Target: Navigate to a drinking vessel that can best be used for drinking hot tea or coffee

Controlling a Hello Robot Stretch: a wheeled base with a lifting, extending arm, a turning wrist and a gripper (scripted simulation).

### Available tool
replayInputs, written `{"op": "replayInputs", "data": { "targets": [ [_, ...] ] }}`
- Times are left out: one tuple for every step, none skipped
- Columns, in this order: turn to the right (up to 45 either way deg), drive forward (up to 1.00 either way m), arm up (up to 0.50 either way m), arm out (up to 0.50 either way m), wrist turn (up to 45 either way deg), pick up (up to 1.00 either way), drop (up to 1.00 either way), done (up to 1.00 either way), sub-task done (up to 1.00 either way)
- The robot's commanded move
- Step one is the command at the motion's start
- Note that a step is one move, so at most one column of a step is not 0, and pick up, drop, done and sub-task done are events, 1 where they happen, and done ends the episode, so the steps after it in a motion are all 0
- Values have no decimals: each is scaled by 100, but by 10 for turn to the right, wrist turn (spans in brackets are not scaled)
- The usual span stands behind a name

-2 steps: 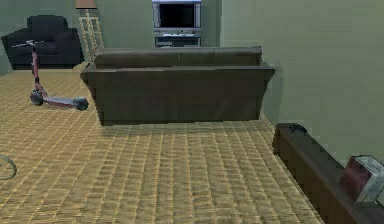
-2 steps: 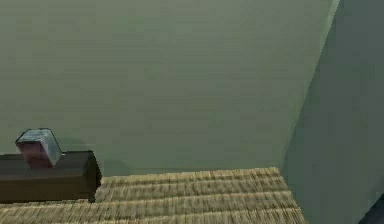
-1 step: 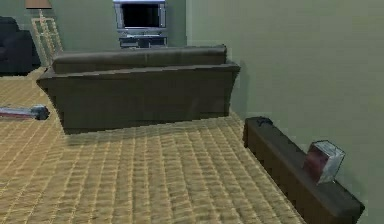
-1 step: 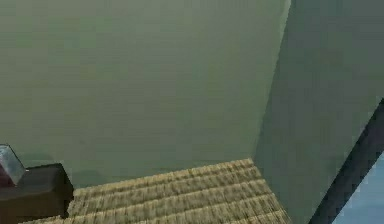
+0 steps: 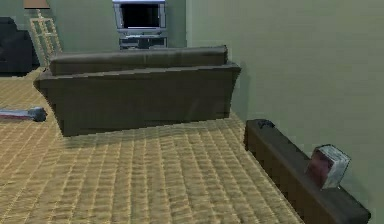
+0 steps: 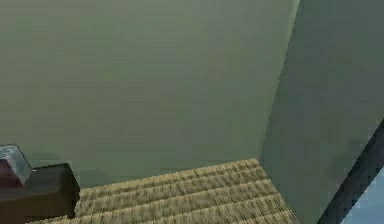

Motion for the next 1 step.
{"op": "replayInputs", "data": {
  "targets": [
    [-450, 0, 0, 0, 0, 0, 0, 0, 0]
  ]
}}
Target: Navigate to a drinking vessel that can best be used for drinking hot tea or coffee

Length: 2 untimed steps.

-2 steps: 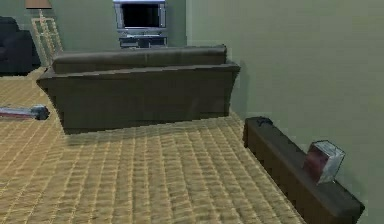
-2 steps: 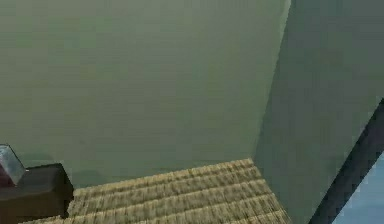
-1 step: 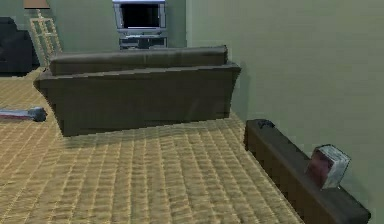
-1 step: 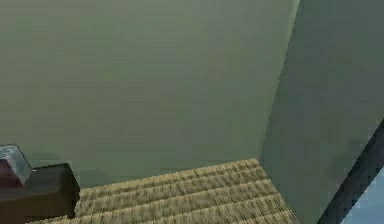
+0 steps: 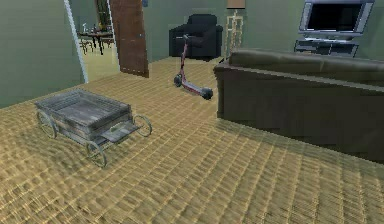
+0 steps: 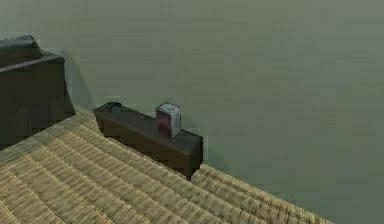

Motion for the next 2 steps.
{"op": "replayInputs", "data": {
  "targets": [
    [-30, 0, 0, 0, 0, 0, 0, 0, 0],
    [0, 100, 0, 0, 0, 0, 0, 0, 0]
  ]
}}
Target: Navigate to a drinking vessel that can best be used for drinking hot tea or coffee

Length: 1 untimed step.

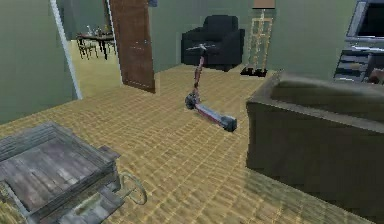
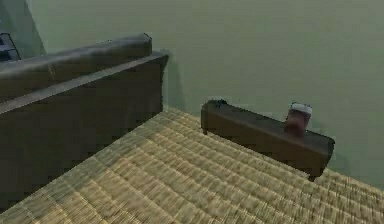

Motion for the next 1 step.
{"op": "replayInputs", "data": {
  "targets": [
    [0, 100, 0, 0, 0, 0, 0, 0, 0]
  ]
}}
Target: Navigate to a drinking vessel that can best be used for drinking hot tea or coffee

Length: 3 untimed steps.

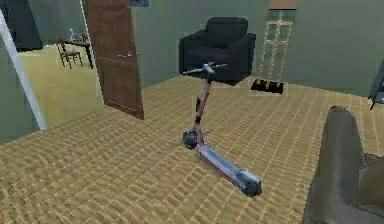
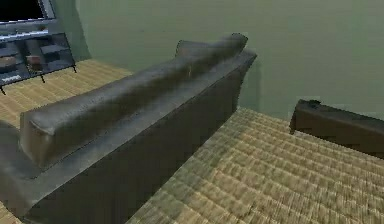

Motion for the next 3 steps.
{"op": "replayInputs", "data": {
  "targets": [
    [90, 0, 0, 0, 0, 0, 0, 0, 0],
    [0, 5, 0, 0, 0, 0, 0, 0, 0],
    [-450, 0, 0, 0, 0, 0, 0, 0, 0]
  ]
}}
